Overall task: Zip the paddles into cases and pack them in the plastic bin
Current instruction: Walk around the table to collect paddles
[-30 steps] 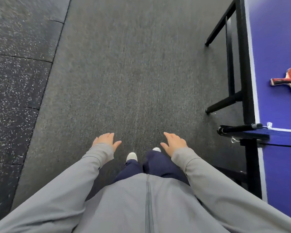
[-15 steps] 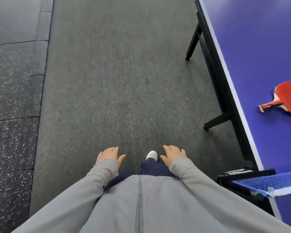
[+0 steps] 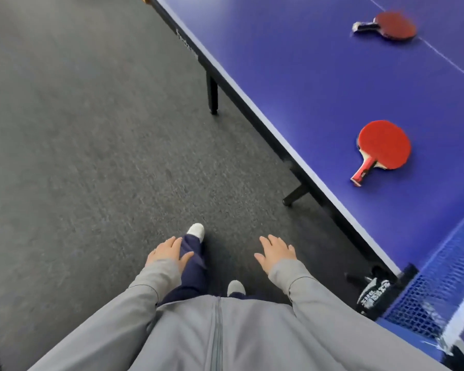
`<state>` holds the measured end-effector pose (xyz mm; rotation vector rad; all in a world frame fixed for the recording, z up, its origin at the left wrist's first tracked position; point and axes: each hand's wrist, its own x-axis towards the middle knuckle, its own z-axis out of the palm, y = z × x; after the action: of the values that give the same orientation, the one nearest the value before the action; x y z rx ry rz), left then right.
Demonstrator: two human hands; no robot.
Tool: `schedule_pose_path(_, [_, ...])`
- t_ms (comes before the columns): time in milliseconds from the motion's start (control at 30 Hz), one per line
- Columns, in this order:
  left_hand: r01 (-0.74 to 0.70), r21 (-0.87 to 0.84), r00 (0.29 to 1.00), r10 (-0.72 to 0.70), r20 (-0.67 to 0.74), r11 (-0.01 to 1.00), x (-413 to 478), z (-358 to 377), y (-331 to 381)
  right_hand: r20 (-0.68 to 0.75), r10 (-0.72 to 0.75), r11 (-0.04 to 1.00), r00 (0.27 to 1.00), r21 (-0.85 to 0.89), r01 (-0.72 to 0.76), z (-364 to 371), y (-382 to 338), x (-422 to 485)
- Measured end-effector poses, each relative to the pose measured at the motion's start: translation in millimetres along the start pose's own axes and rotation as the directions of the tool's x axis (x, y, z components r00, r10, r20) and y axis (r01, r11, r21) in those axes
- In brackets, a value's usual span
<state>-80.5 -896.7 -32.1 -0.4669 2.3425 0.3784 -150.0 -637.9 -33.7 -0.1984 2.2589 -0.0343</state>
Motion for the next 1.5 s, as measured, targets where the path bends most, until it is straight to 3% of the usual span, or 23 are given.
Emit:
schedule_pose_path(167, [-0.21, 0.15, 0.976, 0.217, -0.027, 0.966, 82, -85, 6, -0.013, 0.163, 0.971, 0.987, 0.178, -0.158, -38, -33, 21])
schedule_pose_path(433, [-0.448, 0.349, 0.878, 0.479, -0.002, 0.823, 149, -178, 54, -0.098, 0.312, 0.887, 0.945, 0.387, -0.252, -96, -67, 36])
schedule_pose_path(600, [-0.588, 0.408, 0.777, 0.628, 0.044, 0.699, 173, -201, 121, -0.205, 0.48, 0.784, 0.853, 0.536, -0.313, -133, -35, 39])
schedule_pose_path(733, [-0.669, 0.429, 0.69, 0.721, 0.058, 0.606, 190, -210, 188, -0.257, 0.623, 0.665, 0.738, 0.671, -0.328, -156, 9, 45])
schedule_pose_path(833, [-0.679, 0.473, 0.663, 0.746, 0.067, 0.561, 203, -215, 240, -0.256, 0.713, 0.573, 0.653, 0.749, -0.332, -167, 48, 54])
schedule_pose_path(1033, [-0.638, 0.532, 0.7, 0.707, 0.101, 0.556, 224, -216, 299, -0.222, 0.87, 0.399, 0.44, 0.841, -0.365, -177, 122, 73])
schedule_pose_path(1267, [-0.61, 0.496, 0.731, 0.681, 0.051, 0.618, 246, -226, 330, -0.091, 0.896, 0.293, 0.435, 0.856, -0.426, -182, 168, 107])
schedule_pose_path(1400, [-0.604, 0.468, 0.742, 0.669, 0.034, 0.646, 263, -240, 351, -0.04, 0.929, 0.172, 0.367, 0.926, -0.336, -184, 171, 124])
schedule_pose_path(1500, [-0.626, 0.42, 0.733, 0.68, 0.028, 0.657, 281, -253, 368, -0.022, 0.954, 0.079, 0.3, 0.981, -0.18, -188, 169, 132])
